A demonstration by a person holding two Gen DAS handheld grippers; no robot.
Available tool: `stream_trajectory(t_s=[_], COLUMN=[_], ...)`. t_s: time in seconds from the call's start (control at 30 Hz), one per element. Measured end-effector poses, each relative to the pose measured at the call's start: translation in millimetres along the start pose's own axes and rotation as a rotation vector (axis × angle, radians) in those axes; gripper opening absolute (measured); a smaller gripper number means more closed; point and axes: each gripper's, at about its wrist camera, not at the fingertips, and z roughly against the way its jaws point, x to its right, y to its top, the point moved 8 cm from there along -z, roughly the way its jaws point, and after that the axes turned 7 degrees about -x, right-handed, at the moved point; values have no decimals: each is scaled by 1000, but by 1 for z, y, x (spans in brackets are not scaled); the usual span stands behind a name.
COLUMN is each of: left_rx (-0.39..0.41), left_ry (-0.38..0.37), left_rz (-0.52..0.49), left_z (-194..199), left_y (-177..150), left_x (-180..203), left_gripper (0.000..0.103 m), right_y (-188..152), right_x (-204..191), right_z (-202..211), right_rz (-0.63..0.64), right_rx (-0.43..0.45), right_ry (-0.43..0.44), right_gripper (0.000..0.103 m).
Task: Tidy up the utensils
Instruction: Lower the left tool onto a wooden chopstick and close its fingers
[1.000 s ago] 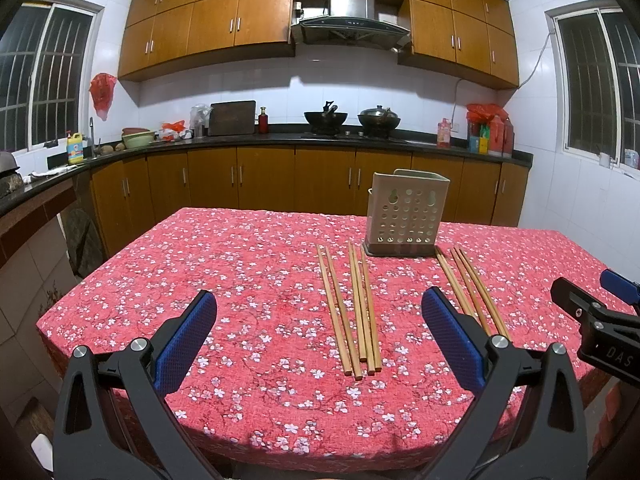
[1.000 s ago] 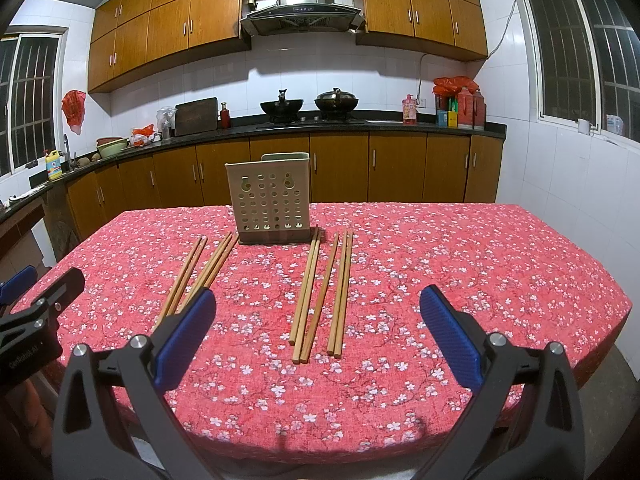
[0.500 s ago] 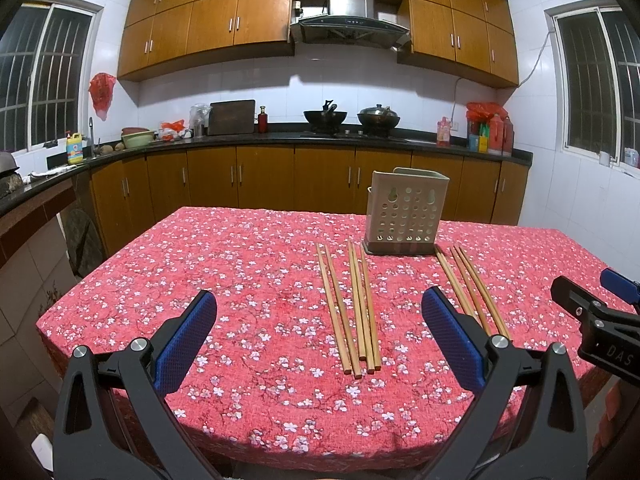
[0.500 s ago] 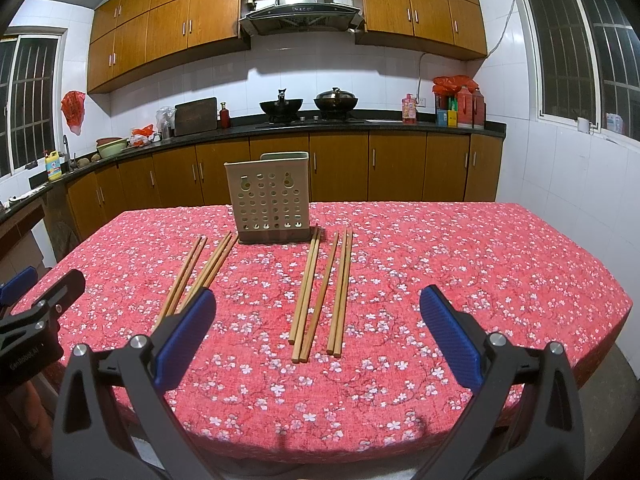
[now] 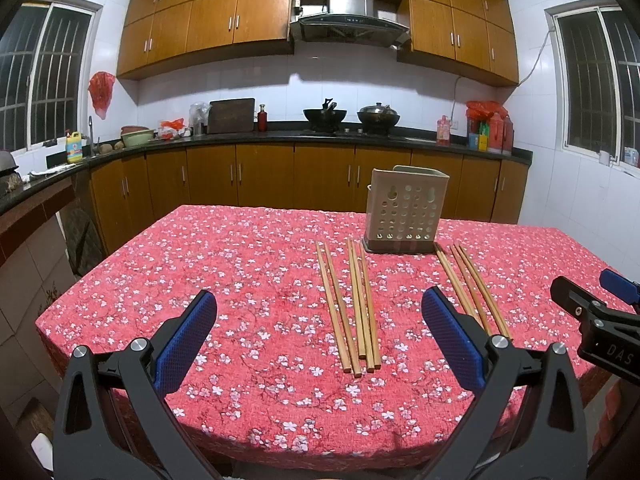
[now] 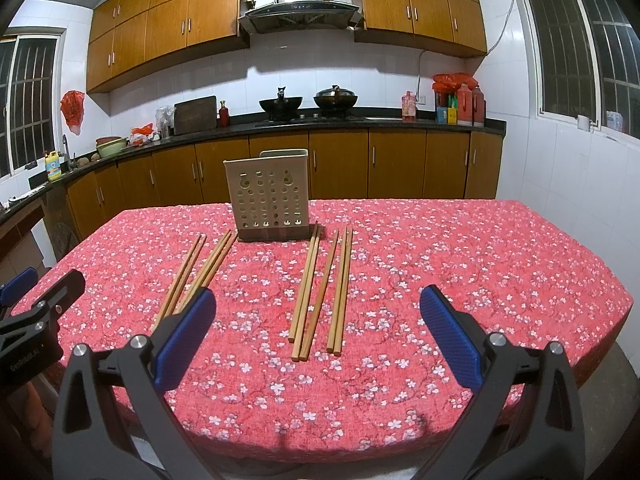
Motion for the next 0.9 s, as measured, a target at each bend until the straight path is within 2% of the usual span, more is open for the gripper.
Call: stream_trajectory(t_s=[0.3,0.57,0.67,0.73,0.77,0.83,0.87,0.9], left_rx=[-32,-200,-255,-278,-293,-320,-331,-342], left_ry=[4,43,32,28,23,18,15,13], left_rz=[13,118,149,157,160,165,167,167], left_z=[-8,-42,-58,-66,-71,-82,-86,-91], left_y=[-7,-24,-30,-30,-31,-28,-28,-27], left_x=[-2,-33,-41,-44,-45,-44,-44,-45], left_gripper=[101,101,101,101,101,101,101,101], right_y=[-5,-19,-23,-24,-24,-24,-24,-24], right_x=[0,27,40,47,49,53,55,57], right_z=[-12,-48,-65,-82,-89,-107,-113,-122], right_rz=[-8,-96,-142,-161,-167,-191,-203,-220], right_rx=[-29,-163,-218,-267,-287,-342,-360,-381], right_ry=[-1,-20,-25,-25,-20,-9,-2,8], right_gripper=[99,99,97,81,77,57,52,43])
